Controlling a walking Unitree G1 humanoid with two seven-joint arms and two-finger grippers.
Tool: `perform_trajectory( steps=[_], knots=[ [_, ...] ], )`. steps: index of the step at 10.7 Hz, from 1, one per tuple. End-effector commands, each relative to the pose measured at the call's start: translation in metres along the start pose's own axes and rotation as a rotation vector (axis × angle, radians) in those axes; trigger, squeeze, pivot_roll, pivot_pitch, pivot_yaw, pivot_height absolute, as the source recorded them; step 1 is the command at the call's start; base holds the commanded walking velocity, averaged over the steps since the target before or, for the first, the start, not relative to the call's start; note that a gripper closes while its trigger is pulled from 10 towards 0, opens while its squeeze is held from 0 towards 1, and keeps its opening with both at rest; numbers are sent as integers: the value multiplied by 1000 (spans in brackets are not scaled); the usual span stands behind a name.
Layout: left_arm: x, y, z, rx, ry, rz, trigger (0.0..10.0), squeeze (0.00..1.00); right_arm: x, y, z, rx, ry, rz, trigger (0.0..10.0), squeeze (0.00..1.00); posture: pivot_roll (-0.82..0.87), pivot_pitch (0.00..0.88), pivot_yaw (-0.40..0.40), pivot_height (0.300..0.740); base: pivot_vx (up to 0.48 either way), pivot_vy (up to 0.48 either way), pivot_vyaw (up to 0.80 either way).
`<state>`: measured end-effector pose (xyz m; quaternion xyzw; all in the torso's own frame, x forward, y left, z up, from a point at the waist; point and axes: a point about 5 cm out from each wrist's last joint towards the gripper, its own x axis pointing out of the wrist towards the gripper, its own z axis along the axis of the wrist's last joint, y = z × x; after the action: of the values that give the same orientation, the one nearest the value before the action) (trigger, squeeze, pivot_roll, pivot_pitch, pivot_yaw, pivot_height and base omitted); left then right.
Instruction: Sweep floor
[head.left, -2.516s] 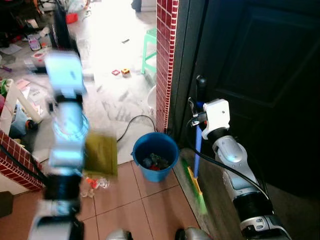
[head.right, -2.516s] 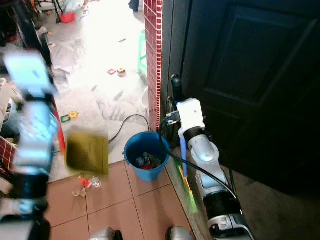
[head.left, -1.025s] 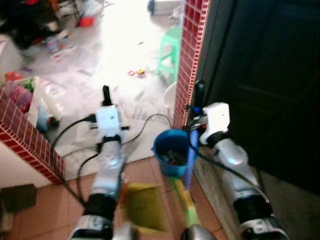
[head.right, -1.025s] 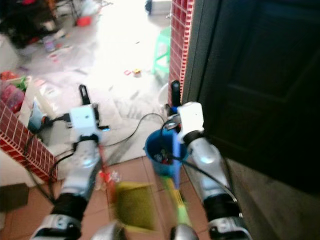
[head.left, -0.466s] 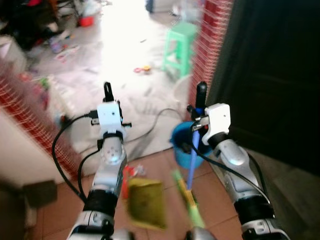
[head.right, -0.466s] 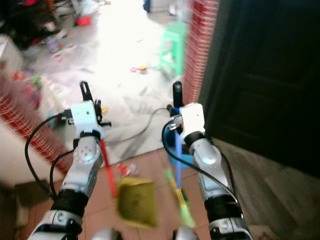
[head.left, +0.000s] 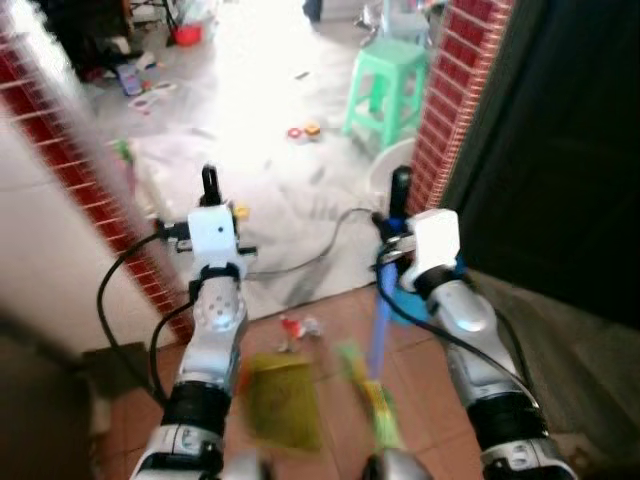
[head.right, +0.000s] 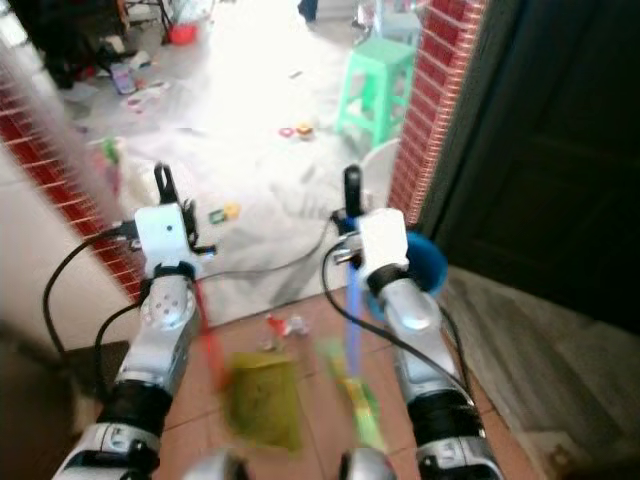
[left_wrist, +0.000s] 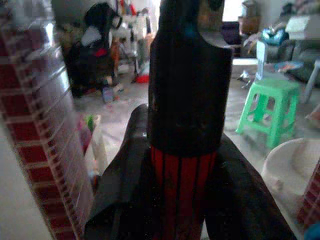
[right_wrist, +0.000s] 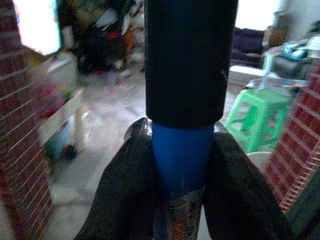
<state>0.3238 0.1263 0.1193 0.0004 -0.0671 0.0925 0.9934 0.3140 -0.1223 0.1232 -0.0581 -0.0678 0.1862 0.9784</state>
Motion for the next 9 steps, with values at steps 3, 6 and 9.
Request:
perform_trajectory(
  steps=[3, 6, 9],
  knots=[
    [-2, 28, -15, 35, 21, 173, 10000, 0, 8, 9, 15, 2, -60, 32, 10000, 0, -143, 56, 24, 740, 0, 0, 0],
    [-12, 42, -44, 18, 124, 252, 10000, 0, 8, 10, 14, -3, -53, 35, 10000, 0, -147, 58, 21, 740, 0, 0, 173],
    [-4, 28, -36, -21, 88, 183, 10000, 0, 10, 10, 15, 4, -55, 27, 10000, 0, -143, 55, 22, 740, 0, 0, 800]
  ],
)
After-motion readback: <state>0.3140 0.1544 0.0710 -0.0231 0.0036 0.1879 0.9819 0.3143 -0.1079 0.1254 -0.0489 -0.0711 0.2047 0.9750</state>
